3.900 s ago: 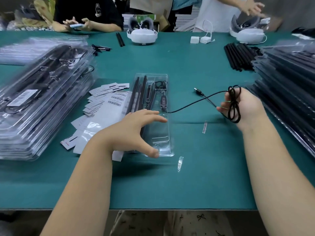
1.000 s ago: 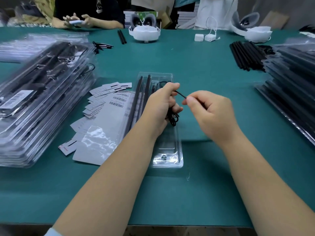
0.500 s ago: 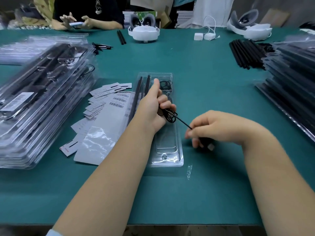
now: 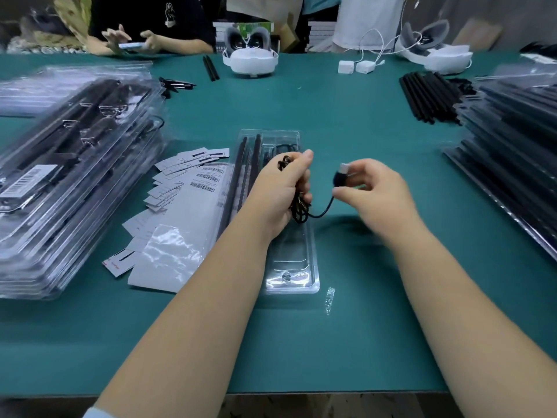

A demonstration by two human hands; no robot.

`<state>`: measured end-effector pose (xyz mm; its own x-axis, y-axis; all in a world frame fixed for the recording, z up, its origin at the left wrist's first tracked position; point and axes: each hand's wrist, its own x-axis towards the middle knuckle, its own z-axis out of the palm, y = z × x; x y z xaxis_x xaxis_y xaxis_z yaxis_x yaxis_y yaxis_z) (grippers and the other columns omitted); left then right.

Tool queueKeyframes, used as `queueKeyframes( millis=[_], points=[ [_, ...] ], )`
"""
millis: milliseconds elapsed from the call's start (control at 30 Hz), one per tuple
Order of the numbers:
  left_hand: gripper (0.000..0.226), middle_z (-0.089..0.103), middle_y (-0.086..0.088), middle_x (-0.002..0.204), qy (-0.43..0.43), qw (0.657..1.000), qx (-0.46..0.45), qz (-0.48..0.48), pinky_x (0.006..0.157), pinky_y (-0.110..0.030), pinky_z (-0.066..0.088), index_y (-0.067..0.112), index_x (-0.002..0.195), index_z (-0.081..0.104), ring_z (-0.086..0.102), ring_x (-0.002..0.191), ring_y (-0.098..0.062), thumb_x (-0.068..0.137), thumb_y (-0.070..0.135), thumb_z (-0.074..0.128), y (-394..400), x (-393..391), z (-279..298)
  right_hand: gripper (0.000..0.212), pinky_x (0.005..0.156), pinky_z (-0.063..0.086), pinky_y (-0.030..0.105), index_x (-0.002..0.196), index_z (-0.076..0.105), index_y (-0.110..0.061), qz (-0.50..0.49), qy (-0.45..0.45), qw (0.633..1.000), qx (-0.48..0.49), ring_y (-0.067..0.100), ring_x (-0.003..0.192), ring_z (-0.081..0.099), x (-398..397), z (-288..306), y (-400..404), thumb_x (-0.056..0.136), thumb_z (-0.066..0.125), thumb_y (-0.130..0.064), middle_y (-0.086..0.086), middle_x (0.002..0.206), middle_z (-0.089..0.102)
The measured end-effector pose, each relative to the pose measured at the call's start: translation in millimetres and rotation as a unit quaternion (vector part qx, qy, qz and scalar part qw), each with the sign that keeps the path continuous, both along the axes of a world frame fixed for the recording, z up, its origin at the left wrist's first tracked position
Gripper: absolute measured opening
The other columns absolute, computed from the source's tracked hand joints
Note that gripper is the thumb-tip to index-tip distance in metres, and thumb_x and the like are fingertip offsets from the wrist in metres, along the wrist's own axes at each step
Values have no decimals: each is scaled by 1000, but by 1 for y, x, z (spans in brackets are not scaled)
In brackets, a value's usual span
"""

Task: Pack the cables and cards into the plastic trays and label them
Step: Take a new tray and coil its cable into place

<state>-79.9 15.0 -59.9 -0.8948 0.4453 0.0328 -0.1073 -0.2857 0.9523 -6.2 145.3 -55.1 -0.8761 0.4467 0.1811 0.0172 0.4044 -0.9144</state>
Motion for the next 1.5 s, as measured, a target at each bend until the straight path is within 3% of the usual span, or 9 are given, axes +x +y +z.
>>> queueKeyframes(
  millis=[67, 267, 500, 667, 867, 967, 1167, 1367, 1500],
  points=[
    [13, 51, -2, 74, 25, 999, -33, -3, 54, -22, 43, 12, 87, 50, 51, 64, -13, 97, 20, 53, -1, 1, 0, 34, 67, 47, 23, 82, 58, -38, 61, 40, 995, 73, 10, 64, 53, -2, -2, -11, 79, 71, -7, -12, 78, 64],
    [21, 68, 12, 66, 66, 994, -72, 48, 56, -21, 52, 14, 93, 55, 65, 61, -5, 99, 33, 48, 3, 6, -1, 35, 57, 49, 18, 97, 52, -34, 59, 111, 987, -104, 7, 66, 64, -3, -4, -27, 84, 67, -5, -6, 80, 68],
    [29, 56, -1, 75, 74, 986, -119, 86, 66, -30, 44, 14, 83, 53, 52, 68, -13, 96, 40, 51, 2, 5, -1, 17, 68, 41, 13, 91, 71, -29, 30, 129, 990, 48, 3, 66, 49, -4, -7, -35, 85, 66, -15, -13, 79, 51],
    [35, 51, 4, 58, -1, 997, -60, 57, 58, -29, 43, 15, 71, 46, 50, 56, -15, 98, 37, 48, 3, 3, 1, 33, 60, 38, 18, 97, 49, -32, 86, -16, 996, 6, 1, 61, 46, -4, -5, -33, 76, 74, -25, -12, 87, 52],
    [38, 61, 2, 103, 76, 986, -145, 36, 82, -32, 50, 33, 90, 65, 62, 94, -10, 83, 62, 42, 1, 9, 0, 13, 41, 42, 17, 97, 62, -20, 141, -35, 989, 17, 4, 39, 50, 3, -3, -38, 85, 64, -17, -12, 76, 63],
    [38, 60, 15, 101, 120, 976, -183, 21, 85, -28, 46, 41, 92, 63, 57, 97, 2, 83, 64, 34, -2, 13, 1, 20, 52, 40, 7, 97, 58, -23, 202, -17, 979, 29, -7, 60, 56, 4, -3, -40, 84, 62, -8, -16, 78, 62],
    [33, 53, 9, 83, 201, 960, -196, -15, 62, -10, 42, 15, 109, 55, 50, 65, 5, 102, 39, 34, 4, 20, 2, 26, 50, 42, 12, 90, 57, -19, 159, 5, 987, -39, -1, 56, 52, -1, -6, -34, 81, 55, 6, -1, 77, 62],
    [23, 63, 2, 85, 197, 968, -156, 13, 72, -28, 48, 18, 75, 50, 56, 76, -8, 81, 26, 72, 5, 26, 6, 35, 45, 36, 6, 87, 47, -20, 201, 18, 977, -69, -10, 48, 48, -6, -6, -38, 86, 43, 14, -2, 72, 49],
    [34, 64, -1, 84, 202, 967, -148, 40, 78, -35, 49, 23, 66, 40, 57, 78, -10, 91, 17, 62, 5, 23, 3, 37, 63, 49, 16, 89, 57, -28, 205, 7, 979, -19, 0, 72, 59, -8, -9, -34, 78, 58, 7, -4, 82, 64]
  ],
)
